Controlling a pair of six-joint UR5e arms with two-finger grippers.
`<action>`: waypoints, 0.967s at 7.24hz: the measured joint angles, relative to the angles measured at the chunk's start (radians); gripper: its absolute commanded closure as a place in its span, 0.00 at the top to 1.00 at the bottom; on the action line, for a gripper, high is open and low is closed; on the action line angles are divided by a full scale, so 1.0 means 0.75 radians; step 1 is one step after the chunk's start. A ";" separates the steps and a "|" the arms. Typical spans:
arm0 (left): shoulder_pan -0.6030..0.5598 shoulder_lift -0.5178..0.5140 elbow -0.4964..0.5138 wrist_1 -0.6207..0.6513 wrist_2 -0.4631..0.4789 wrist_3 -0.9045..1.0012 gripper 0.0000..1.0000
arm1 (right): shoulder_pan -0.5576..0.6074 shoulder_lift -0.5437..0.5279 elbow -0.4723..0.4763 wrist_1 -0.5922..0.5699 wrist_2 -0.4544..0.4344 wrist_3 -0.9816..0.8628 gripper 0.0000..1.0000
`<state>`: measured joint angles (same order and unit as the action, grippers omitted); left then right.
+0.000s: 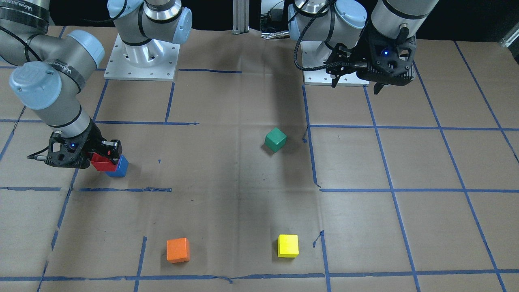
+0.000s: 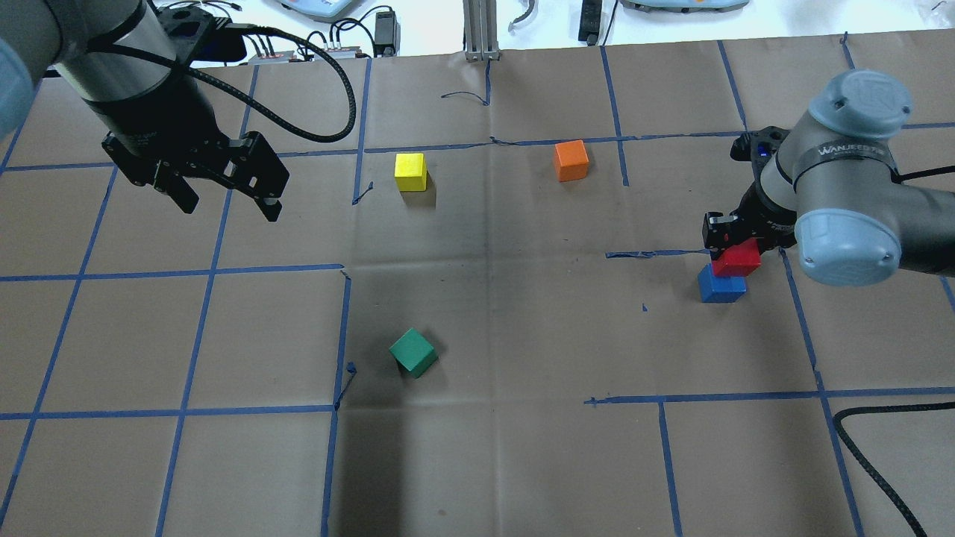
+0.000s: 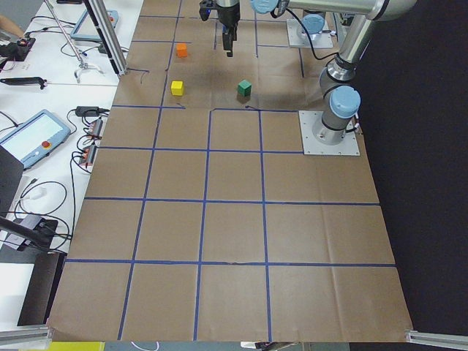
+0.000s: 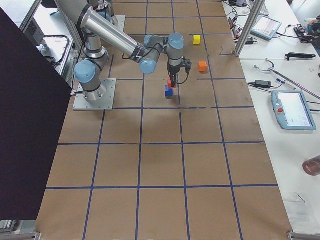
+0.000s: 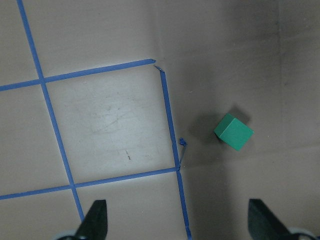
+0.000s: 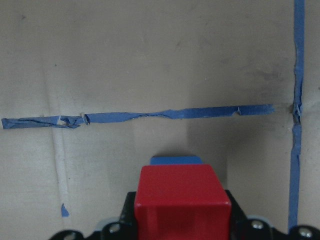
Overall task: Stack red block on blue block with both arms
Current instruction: 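Carry the red cube over the blue cube and lower it on top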
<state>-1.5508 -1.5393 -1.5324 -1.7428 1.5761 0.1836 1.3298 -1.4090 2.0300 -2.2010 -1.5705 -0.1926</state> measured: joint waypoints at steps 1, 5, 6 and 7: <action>0.000 0.000 0.000 -0.004 0.001 0.000 1.00 | 0.000 0.007 0.004 -0.010 -0.002 -0.003 0.07; -0.002 -0.002 -0.001 -0.010 -0.001 0.001 1.00 | 0.000 0.022 0.006 -0.035 -0.014 -0.022 0.07; -0.002 0.000 0.000 -0.011 0.000 0.003 1.00 | 0.000 0.024 0.006 -0.035 -0.016 -0.051 0.07; -0.002 0.000 0.000 -0.012 0.000 0.004 1.00 | 0.000 0.026 0.005 -0.035 -0.019 -0.069 0.07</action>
<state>-1.5524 -1.5390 -1.5325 -1.7516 1.5764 0.1867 1.3300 -1.3894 2.0341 -2.2274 -1.5846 -0.2443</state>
